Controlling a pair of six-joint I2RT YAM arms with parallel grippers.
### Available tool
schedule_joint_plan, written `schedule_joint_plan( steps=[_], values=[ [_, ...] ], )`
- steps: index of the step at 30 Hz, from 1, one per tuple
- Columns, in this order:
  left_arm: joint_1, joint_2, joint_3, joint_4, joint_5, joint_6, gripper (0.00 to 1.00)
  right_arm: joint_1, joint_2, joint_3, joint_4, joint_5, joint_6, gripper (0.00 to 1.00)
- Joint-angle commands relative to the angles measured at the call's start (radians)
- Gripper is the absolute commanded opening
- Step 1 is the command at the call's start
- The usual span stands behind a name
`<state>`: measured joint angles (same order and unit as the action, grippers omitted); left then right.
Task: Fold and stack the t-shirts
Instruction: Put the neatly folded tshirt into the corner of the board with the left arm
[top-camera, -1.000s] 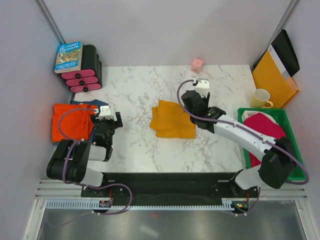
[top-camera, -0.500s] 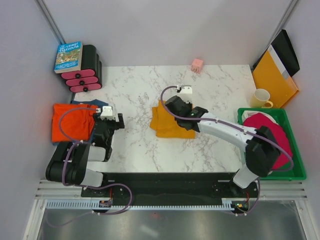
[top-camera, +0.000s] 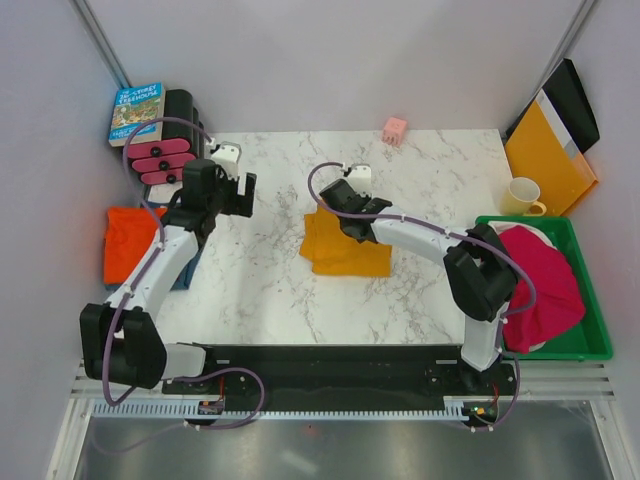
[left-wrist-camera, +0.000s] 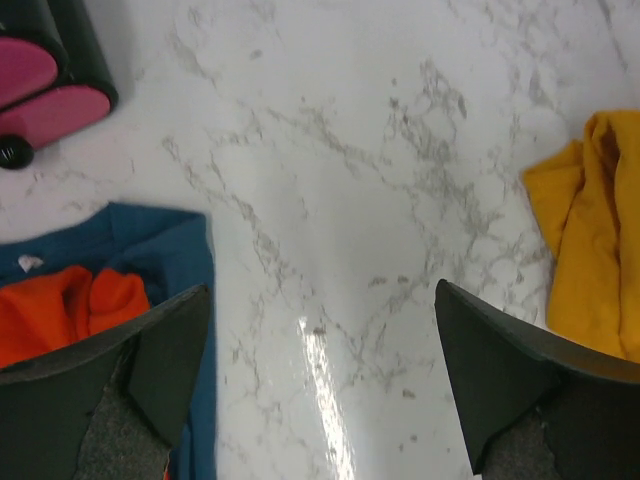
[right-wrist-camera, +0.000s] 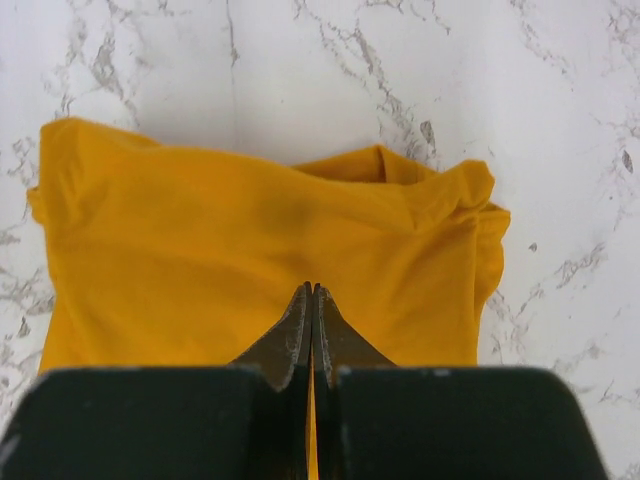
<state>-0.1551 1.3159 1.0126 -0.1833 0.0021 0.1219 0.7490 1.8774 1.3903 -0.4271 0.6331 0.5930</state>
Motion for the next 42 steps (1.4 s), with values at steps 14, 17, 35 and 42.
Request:
schedule_joint_plan(
  steps=[14,17,35,42],
  values=[
    [-0.004,0.059,0.075,-0.55,0.128,0.067,1.0,-0.175,0.14,0.145,0.048,-0.05,-0.134,0.0],
    [-0.004,0.014,0.066,-0.536,0.159,0.07,1.0,-0.178,0.111,0.13,0.077,-0.012,-0.145,0.0],
    [-0.004,-0.02,0.014,-0.505,0.24,0.067,0.85,-0.123,-0.095,-0.094,0.108,-0.202,-0.098,0.37],
    [-0.004,-0.007,0.008,-0.504,0.233,0.059,0.85,-0.122,-0.038,-0.071,0.119,-0.179,-0.096,0.11]
  ],
)
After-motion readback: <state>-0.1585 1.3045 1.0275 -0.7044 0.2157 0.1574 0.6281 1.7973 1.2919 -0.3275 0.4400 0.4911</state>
